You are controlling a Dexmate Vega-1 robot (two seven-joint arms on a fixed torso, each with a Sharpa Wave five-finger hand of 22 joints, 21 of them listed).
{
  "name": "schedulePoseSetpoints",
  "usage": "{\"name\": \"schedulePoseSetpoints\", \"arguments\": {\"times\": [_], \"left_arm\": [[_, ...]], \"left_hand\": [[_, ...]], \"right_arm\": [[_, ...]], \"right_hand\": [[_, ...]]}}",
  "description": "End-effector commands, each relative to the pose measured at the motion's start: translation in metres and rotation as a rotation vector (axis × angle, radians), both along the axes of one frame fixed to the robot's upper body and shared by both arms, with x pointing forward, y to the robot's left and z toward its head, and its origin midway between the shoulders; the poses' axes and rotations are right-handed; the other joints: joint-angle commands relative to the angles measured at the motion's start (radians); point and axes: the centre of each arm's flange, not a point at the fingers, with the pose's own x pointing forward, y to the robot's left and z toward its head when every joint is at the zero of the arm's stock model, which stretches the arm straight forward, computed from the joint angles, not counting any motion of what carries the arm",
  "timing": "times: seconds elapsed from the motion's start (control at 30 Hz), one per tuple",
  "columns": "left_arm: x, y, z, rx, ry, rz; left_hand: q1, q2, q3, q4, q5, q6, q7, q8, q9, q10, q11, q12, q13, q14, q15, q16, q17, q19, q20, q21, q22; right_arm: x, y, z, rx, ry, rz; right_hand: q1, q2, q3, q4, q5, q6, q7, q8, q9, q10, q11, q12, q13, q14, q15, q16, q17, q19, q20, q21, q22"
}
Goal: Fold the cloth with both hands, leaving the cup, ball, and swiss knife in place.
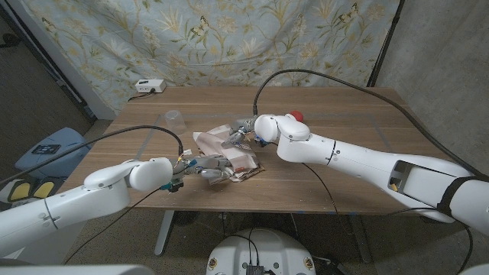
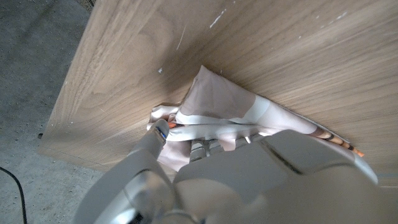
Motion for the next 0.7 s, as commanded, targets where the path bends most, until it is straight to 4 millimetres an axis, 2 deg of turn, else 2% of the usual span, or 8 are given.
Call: {"name": "schedulePoseSetpoints", "arguments": {"times": [0.03,0.27,0.7], "left_arm": [[0.001,-0.004,0.002,0.006,0.0,-0.007],[0.001,-0.005,0.001,0.006,-0.002,-0.004],[0.004,-0.002,0.003,0.003,-0.005,-0.007]], "left_hand": [[0.013,-0.004,-0.001,-0.003,-0.001,0.005,-0.001,0.004,0.002,0.022,0.014,0.004,0.047,0.008,0.001,0.005,0.005,-0.051,-0.001,0.004,0.001],[0.013,-0.004,-0.002,-0.003,-0.001,0.006,-0.002,0.004,0.002,0.022,0.015,0.003,0.047,0.008,0.002,0.004,0.005,-0.051,0.0,0.004,0.001],[0.016,-0.003,-0.003,-0.004,-0.001,0.007,-0.003,0.004,0.002,0.022,0.014,0.003,0.047,0.007,0.002,0.004,0.005,-0.053,0.0,0.002,0.002]], "right_arm": [[0.006,-0.002,-0.01,-0.016,0.019,0.0],[0.006,-0.004,-0.011,-0.01,0.015,0.0],[-0.017,-0.014,0.012,0.028,-0.026,0.017]], "right_hand": [[-0.01,0.0,0.006,0.001,-0.003,-0.008,-0.002,0.0,0.002,-0.005,0.0,-0.003,-0.001,0.001,-0.005,-0.002,-0.001,0.001,0.001,-0.007,0.003],[-0.011,0.0,0.008,-0.001,-0.004,-0.013,-0.005,0.0,0.002,-0.012,-0.005,-0.007,-0.002,0.001,-0.013,-0.001,-0.005,0.001,-0.002,-0.008,0.002],[-0.011,0.0,0.011,-0.006,-0.005,-0.009,-0.003,0.005,0.003,-0.01,0.002,-0.008,-0.004,0.001,-0.01,0.003,-0.011,0.006,0.001,-0.009,0.002]]}}
